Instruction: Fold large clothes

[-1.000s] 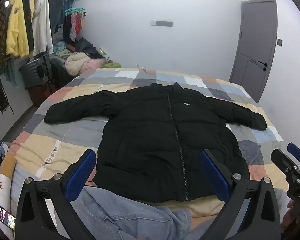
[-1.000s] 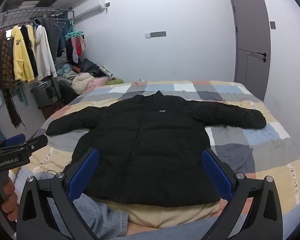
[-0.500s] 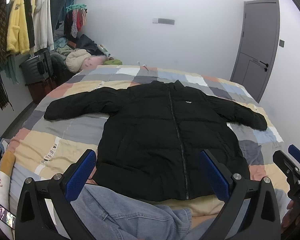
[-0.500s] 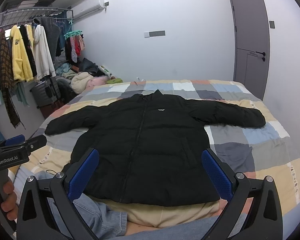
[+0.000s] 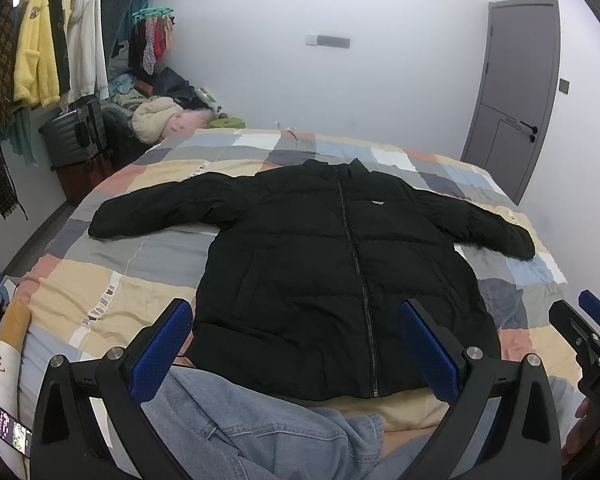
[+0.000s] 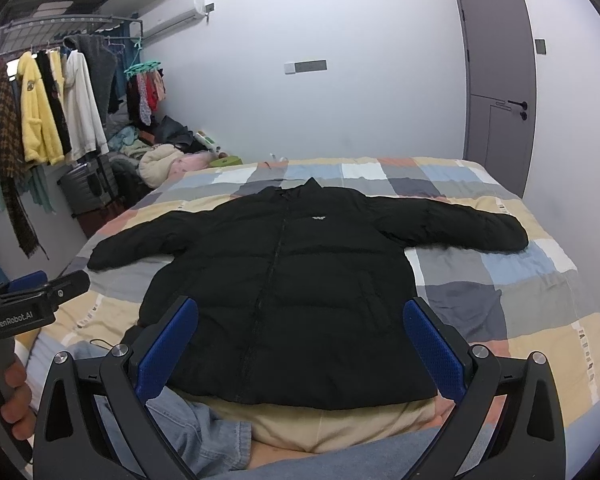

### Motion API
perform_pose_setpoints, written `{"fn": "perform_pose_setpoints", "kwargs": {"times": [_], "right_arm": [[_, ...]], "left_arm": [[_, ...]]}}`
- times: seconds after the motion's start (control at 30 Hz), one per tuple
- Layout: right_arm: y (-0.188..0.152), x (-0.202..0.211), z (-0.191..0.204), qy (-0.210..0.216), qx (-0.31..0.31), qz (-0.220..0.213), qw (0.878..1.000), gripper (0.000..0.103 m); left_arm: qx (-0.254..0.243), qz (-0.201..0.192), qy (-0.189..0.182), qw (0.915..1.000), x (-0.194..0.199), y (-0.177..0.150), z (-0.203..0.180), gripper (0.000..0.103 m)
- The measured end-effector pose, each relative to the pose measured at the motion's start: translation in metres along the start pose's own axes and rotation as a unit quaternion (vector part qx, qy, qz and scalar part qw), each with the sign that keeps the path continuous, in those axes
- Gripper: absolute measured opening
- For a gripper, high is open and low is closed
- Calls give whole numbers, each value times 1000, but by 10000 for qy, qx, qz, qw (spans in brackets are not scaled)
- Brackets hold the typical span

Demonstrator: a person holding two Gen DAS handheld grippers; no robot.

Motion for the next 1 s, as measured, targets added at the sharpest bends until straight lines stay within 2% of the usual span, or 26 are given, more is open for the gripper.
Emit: {"fn": "perform_pose_setpoints", "kwargs": {"times": [1.0], "right_arm": [[-4,-6,4,-19,-44,103,9999,103]], "left_arm": [[43,76,-30,10000,-3,-1,7,103]]}}
Point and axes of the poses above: each gripper's, at about its wrist camera, not at the fingertips, and x roughly against the way its jaws point, z to its left, y to its top, the point moved 6 cm from there along -x, roughly the way its jaws point, and after that the axes turned 10 degrees about y, right-handed, at the moved point
